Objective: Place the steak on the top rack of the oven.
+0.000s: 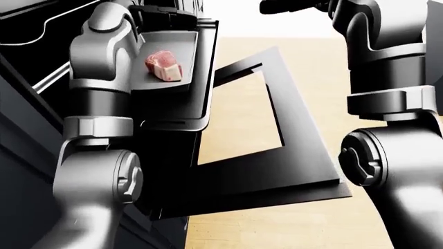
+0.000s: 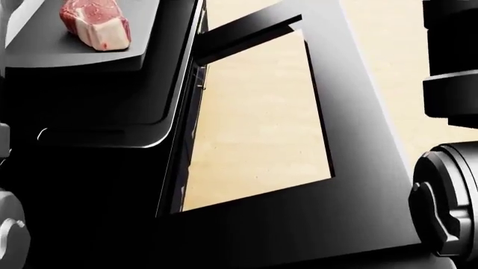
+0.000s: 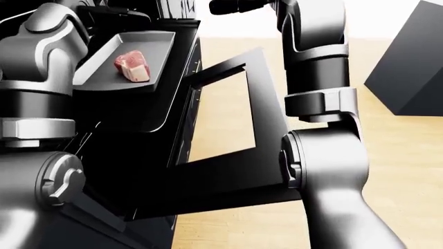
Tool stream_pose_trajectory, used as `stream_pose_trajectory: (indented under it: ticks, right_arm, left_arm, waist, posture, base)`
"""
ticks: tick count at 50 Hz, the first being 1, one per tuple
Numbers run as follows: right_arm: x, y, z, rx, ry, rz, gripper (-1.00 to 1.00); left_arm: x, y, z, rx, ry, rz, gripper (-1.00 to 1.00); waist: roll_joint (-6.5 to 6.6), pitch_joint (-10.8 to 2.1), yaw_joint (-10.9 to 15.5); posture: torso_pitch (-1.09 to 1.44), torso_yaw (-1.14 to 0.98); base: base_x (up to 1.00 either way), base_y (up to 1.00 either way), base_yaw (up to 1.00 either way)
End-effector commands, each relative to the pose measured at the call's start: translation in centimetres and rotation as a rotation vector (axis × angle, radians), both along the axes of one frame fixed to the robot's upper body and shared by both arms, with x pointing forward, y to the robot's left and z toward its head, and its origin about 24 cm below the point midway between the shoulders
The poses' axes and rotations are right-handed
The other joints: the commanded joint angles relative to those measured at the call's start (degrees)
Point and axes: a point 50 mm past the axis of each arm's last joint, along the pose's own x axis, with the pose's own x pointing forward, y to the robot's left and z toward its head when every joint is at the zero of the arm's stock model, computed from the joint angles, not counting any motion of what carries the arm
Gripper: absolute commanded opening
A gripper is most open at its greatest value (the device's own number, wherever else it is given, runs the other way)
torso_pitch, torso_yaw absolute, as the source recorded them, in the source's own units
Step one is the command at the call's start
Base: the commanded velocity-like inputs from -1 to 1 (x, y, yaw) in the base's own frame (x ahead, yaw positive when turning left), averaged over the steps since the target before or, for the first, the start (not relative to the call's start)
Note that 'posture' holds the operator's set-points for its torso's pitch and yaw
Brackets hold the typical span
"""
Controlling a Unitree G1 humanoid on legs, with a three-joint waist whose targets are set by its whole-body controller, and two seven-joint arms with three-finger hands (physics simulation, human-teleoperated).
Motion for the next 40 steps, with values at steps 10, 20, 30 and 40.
stream_pose_trajectory:
  ticks: [10, 20, 30, 40]
  right_arm:
    - [-1.5, 0.3, 3.6, -0.013, -0.146, 0.0, 1.0]
    - [-1.9, 0.3, 4.0, 0.002, -0.181, 0.018, 1.0]
    - [-2.5, 0.5, 4.7, -0.019, -0.247, 0.027, 1.0]
    - [-2.9, 0.8, 4.7, -0.088, -0.288, 0.023, 1.0]
  left_arm:
    - [-1.1, 0.0, 2.8, 0.001, -0.156, 0.01, 1.0]
    - [-1.5, -0.2, 3.9, 0.012, -0.237, 0.026, 1.0]
    - [-1.8, -0.9, 4.4, 0.002, -0.312, 0.008, 1.0]
    - [-2.2, -0.8, 4.5, -0.009, -0.341, 0.004, 1.0]
  waist:
    - [0.07, -1.86, 0.09]
    - [-0.01, -1.67, 0.1]
    - [0.0, -1.58, 0.13]
    - [-0.01, -1.46, 0.07]
  posture:
    - [0.0, 0.0]
    - [0.0, 0.0]
    - [0.0, 0.0]
    - [0.0, 0.0]
  base:
    - [0.0, 0.0, 0.0]
    - [0.0, 0.0, 0.0]
    - [0.0, 0.0, 0.0]
    - [0.0, 0.0, 0.0]
